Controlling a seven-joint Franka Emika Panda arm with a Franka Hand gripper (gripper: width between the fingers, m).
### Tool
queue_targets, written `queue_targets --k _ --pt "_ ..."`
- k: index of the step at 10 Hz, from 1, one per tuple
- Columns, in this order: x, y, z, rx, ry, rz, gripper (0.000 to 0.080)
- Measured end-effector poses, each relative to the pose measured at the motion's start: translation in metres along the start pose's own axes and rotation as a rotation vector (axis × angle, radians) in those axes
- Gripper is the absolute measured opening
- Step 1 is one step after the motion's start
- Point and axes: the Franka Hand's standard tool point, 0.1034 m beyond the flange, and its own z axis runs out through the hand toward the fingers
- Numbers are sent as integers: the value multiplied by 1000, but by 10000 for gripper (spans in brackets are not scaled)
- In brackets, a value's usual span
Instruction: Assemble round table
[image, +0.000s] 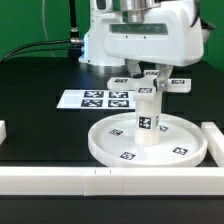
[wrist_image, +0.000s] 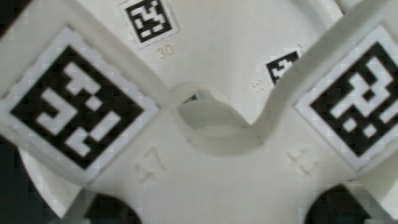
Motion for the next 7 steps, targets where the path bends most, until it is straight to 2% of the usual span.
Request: queue_targets --k 5,6,7 --pt "-1 -5 0 15 -17 222 446" --pt "-2 -5 -1 12 -23 208 601" --pt "-3 -5 -10 -1 -42 158 601"
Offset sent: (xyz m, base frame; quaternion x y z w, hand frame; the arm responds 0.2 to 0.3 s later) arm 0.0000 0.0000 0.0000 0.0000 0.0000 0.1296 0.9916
